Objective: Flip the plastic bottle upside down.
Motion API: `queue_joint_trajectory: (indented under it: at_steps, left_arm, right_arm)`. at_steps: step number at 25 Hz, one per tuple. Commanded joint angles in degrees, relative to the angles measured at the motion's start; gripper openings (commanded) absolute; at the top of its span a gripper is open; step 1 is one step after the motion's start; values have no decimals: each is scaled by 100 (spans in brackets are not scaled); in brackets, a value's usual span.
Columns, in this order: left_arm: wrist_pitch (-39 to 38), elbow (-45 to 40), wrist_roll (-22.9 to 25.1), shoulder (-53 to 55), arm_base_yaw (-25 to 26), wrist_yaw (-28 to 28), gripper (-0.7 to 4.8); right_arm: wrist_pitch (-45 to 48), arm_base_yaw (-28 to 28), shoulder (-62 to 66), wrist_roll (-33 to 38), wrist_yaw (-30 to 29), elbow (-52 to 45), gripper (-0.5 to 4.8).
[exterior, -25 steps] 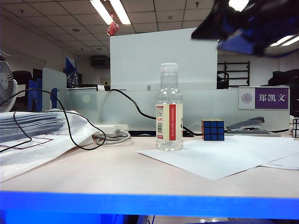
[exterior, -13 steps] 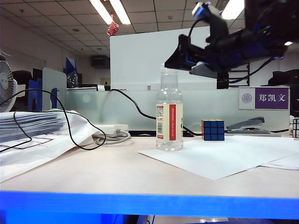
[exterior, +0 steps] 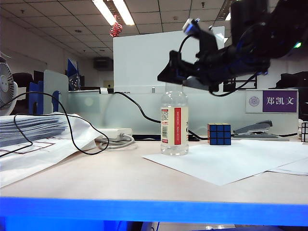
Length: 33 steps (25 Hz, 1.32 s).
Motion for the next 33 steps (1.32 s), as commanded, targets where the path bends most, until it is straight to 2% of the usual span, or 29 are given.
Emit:
queue_joint_trajectory:
  at_steps: [1,14,15,18,19,20,21,22,23,24,26,27,28,29,30,31,32,33]
  left_arm:
    - [155,7,7,-9,11,7,35]
    - [264,9,7,-9,9,-125,35]
    - [267,9,7,-9,9,-125,35]
    - [269,9,7,-9,9,-122,35]
    - [269,9,4,-9,9,-122,35]
    - [269,9,7,-9,9,-122,35]
    - [271,9,7,-9,11,-122,35]
    - [282,9,9,-9,11,-122,35]
    - [299,9,7,-9,11,-122,35]
    - [306,9,7,-9,11,-122,35]
    - [304,9,7,-9,9,-122,35]
    - [304,7,7,-9,9,-122,35]
    - [304,7,7,-9,9,-122,35]
    - [302,7,4,-9,9,-122,35]
    - [299,7,4,-9,9,-122,35]
    - [304,7,4,-9,9,-122,35]
    - [304,7,4,-9,9,-122,35]
    - [284,7,7,-9,9,-118,35]
  right_arm:
    - [96,66,98,-17,35,70,479]
    - [251,94,219,-22,280,68,479]
    - [350,94,223,-22,313,68,461]
    - [619,96,302,4,310,74,461]
    - [704,96,337,4,313,74,446]
    - [765,96,369,11,313,74,410]
    - [780,96,409,61,313,74,299]
    - [798,96,433,92,310,74,246]
    - [835,98,463,107,310,72,155]
    - [839,98,463,105,315,74,135]
    - [881,103,466,109,393,74,133]
    - [960,109,466,181,415,74,74]
    - [1019,109,466,345,417,74,24]
    - [1220,109,466,1123,415,76,-8]
    - [1357,105,466,1707,415,85,-8]
    - [1493,105,466,2785,415,170,-8]
    - [1517,105,466,3272,387,234,-8]
    - [1534,105,466,4430,374,382,-8]
